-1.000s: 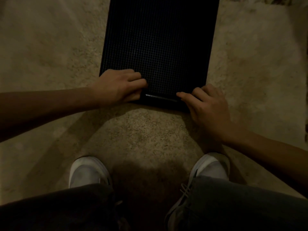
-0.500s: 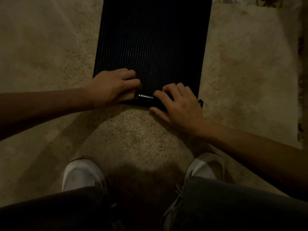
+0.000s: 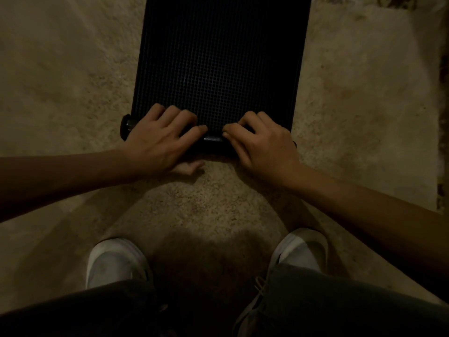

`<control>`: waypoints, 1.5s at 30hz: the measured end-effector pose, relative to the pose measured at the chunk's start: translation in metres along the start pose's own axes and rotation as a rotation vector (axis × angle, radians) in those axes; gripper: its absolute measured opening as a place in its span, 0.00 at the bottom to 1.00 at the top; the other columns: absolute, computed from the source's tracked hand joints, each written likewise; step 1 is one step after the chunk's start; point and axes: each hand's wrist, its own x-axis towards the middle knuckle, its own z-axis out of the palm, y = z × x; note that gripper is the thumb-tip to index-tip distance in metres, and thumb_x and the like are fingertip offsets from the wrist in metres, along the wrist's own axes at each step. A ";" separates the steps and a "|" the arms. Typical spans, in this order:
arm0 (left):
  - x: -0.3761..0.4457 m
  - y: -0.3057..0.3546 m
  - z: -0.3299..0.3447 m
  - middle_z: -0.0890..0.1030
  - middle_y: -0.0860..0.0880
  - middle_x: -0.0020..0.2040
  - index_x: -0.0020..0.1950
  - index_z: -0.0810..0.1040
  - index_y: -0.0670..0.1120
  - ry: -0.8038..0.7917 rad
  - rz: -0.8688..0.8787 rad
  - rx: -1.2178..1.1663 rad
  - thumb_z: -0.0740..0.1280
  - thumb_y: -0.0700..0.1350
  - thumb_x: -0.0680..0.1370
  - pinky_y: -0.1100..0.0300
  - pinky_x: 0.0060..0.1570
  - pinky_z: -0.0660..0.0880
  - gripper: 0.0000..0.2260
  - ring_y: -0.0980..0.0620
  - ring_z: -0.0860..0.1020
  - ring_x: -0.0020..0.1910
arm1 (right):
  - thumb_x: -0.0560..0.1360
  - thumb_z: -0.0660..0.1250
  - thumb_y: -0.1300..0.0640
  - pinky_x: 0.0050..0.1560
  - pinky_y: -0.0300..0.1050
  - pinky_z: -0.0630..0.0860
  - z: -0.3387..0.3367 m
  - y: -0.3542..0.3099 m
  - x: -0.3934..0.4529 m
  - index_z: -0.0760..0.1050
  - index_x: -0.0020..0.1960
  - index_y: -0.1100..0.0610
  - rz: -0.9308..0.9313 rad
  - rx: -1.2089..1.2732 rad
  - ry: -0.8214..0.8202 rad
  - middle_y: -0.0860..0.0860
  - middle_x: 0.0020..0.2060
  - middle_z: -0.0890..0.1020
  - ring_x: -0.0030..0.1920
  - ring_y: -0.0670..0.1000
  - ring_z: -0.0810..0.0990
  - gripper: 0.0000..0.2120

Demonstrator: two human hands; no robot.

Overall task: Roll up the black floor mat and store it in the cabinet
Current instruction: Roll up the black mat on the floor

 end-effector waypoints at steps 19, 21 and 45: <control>0.040 -0.019 -0.010 0.76 0.42 0.44 0.51 0.76 0.44 0.047 -0.073 -0.152 0.54 0.55 0.85 0.51 0.37 0.67 0.17 0.41 0.76 0.39 | 0.86 0.52 0.48 0.38 0.50 0.71 0.002 -0.014 0.034 0.76 0.53 0.58 0.151 -0.119 0.057 0.55 0.44 0.79 0.42 0.55 0.76 0.19; 0.042 -0.014 -0.012 0.76 0.40 0.47 0.51 0.78 0.44 0.070 -0.153 -0.081 0.55 0.54 0.85 0.48 0.42 0.68 0.18 0.40 0.76 0.42 | 0.86 0.50 0.47 0.35 0.48 0.69 0.003 -0.011 0.041 0.75 0.52 0.57 0.149 -0.129 0.052 0.53 0.43 0.79 0.41 0.54 0.76 0.19; 0.062 -0.020 0.001 0.73 0.42 0.45 0.50 0.67 0.44 0.131 -0.162 -0.016 0.53 0.50 0.84 0.47 0.40 0.65 0.11 0.40 0.69 0.44 | 0.84 0.56 0.50 0.45 0.53 0.68 0.015 -0.003 0.028 0.76 0.60 0.59 0.185 -0.159 0.167 0.58 0.52 0.79 0.48 0.59 0.75 0.16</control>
